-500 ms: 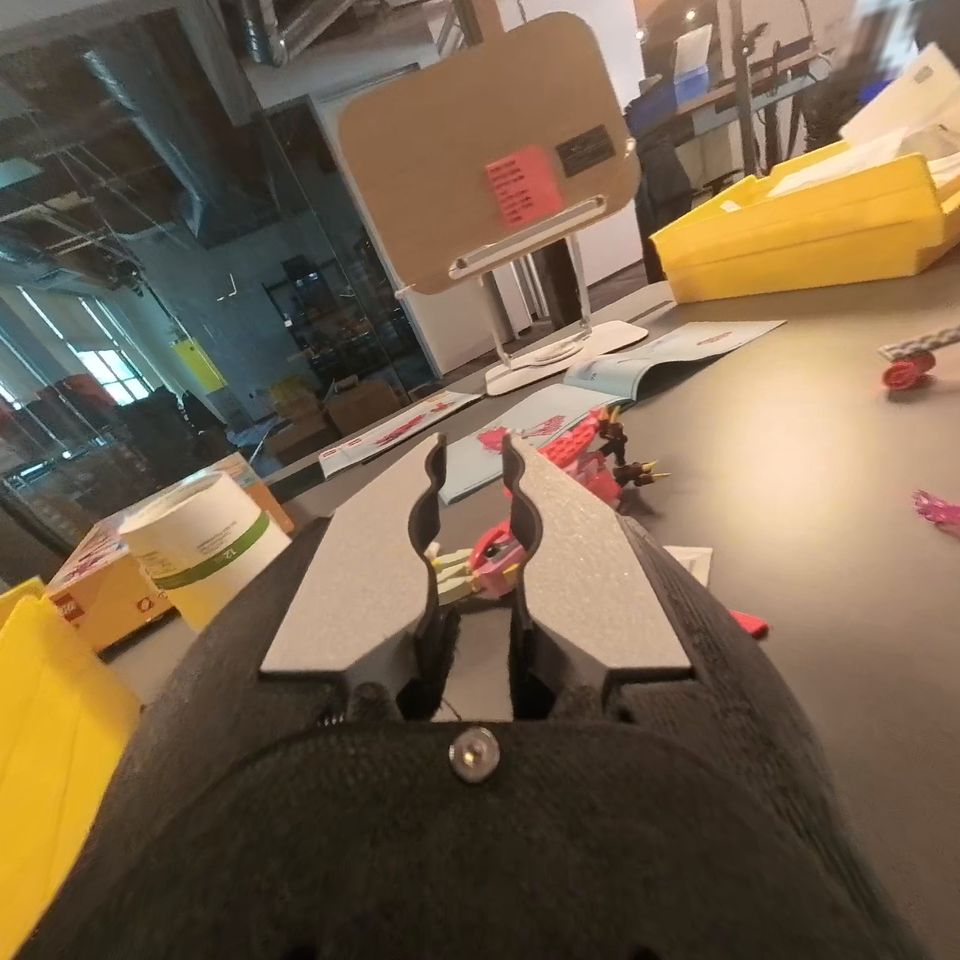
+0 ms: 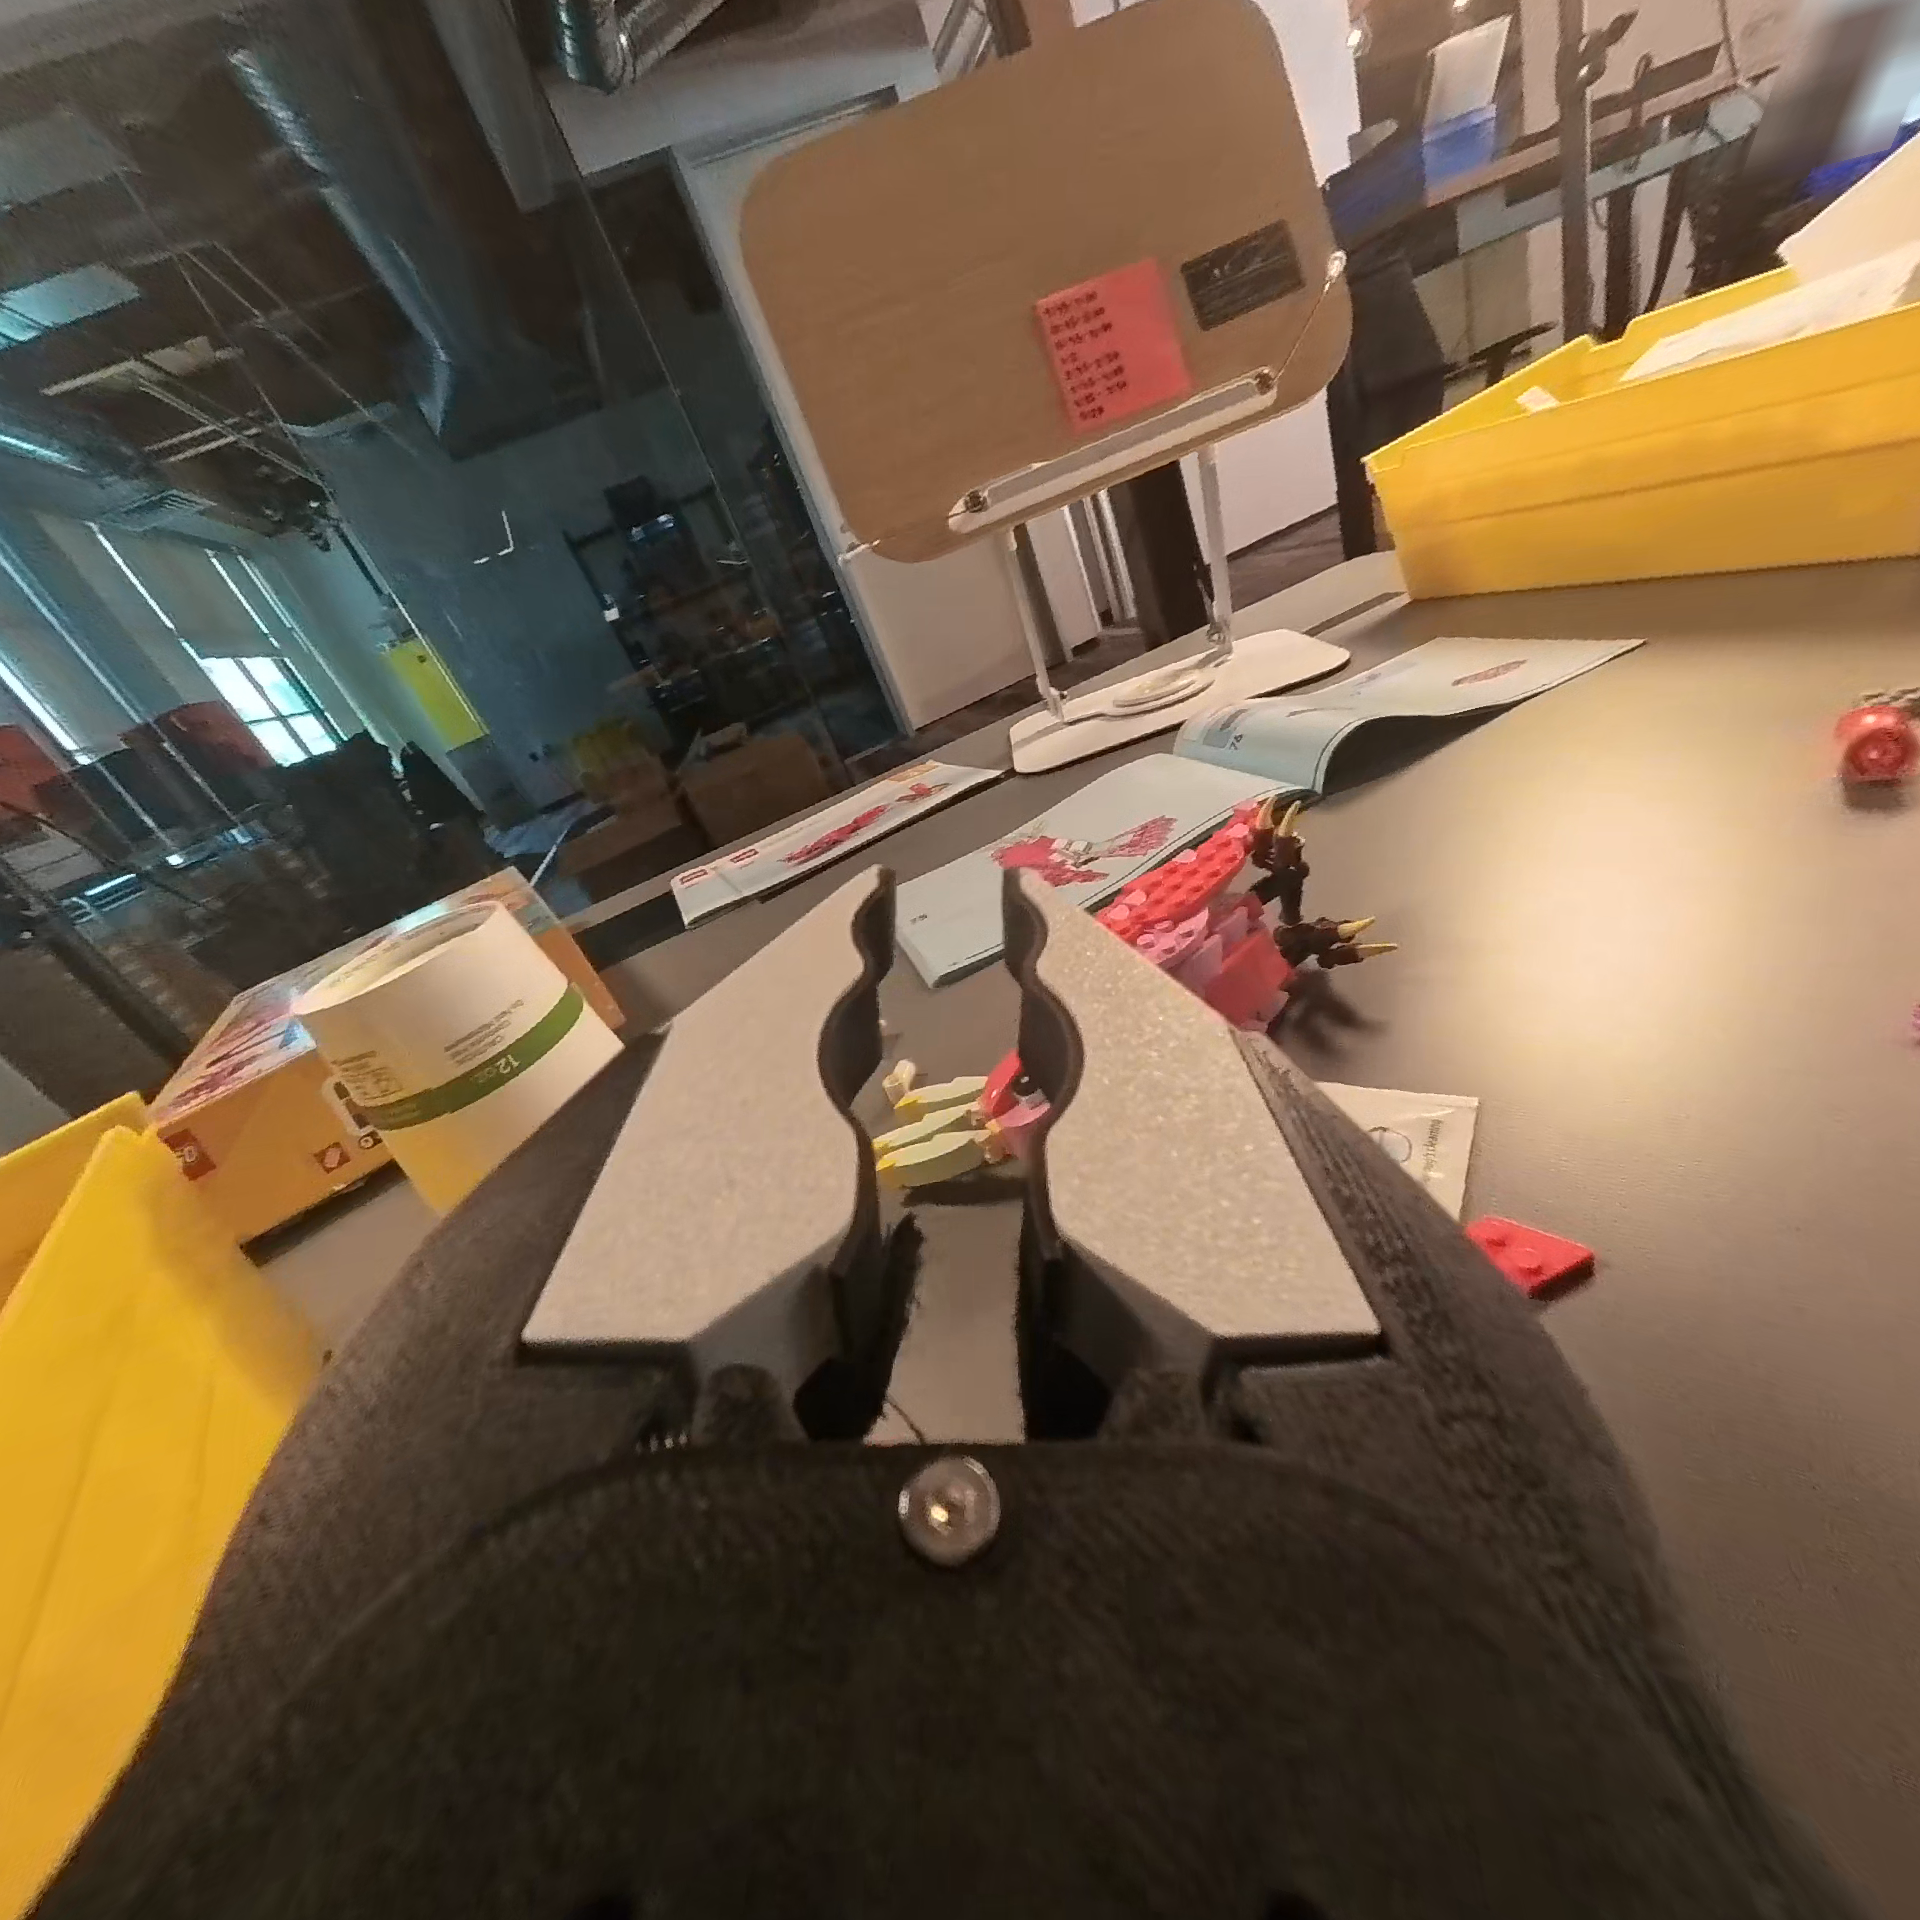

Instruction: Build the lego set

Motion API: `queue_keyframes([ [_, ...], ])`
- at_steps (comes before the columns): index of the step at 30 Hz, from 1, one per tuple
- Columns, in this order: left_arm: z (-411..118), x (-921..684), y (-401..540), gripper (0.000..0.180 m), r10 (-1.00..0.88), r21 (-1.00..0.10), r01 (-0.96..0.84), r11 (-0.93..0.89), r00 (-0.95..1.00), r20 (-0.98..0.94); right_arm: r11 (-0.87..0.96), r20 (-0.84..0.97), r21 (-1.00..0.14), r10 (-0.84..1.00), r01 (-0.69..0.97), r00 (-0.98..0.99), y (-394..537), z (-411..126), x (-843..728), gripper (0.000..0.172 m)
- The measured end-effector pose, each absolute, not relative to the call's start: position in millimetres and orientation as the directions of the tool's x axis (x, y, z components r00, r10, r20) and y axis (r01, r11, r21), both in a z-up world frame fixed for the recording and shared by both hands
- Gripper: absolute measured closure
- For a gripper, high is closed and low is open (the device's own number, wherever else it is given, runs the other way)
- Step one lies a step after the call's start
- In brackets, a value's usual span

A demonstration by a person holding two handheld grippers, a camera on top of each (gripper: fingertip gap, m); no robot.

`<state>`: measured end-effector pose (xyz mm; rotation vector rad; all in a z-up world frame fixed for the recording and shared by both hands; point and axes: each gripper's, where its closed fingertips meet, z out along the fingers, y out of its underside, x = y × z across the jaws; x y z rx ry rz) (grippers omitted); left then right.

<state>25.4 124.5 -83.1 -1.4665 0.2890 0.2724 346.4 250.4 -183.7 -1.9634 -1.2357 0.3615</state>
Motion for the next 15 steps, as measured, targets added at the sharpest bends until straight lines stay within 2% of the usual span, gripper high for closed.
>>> queue_keyframes([
  [2, -82, 27, 123, 0.161, -0.011, -0.937, -0.334, 0.098, 0.941, -0.337, -0.166, 0.223, -0.798, 0.811, 0.579, 0.541, 268, -161, 354, 0.128],
  [4, -81, 28, 122, 0.161, -0.026, -0.943, -0.313, 0.110, 0.948, -0.318, -0.057, 0.243, -0.910, 0.728, 0.410, 0.641, 288, -115, 356, 0.128],
  [6, -80, 27, 122, 0.161, -0.029, -0.947, -0.302, 0.112, 0.951, -0.307, 0.089, 0.201, -0.978, 0.663, 0.191, 0.721, 296, -63, 351, 0.134],
  [7, -81, 27, 122, 0.161, -0.030, -0.948, -0.300, 0.110, 0.952, -0.305, 0.174, 0.208, -0.977, 0.637, 0.125, 0.742, 295, -43, 348, 0.140],
  [9, -81, 27, 123, 0.161, -0.027, -0.948, -0.300, 0.107, 0.952, -0.304, 0.321, 0.297, -0.938, 0.550, 0.131, 0.781, 299, -25, 345, 0.150],
  [11, -81, 26, 122, 0.161, -0.027, -0.948, -0.300, 0.110, 0.952, -0.304, 0.394, 0.346, -0.902, 0.413, 0.178, 0.842, 316, -27, 352, 0.158],
  [15, -80, 25, 121, 0.163, -0.037, -0.954, -0.278, 0.114, 0.958, -0.283, 0.372, 0.372, -0.884, 0.194, 0.283, 0.907, 340, -54, 369, 0.166],
])
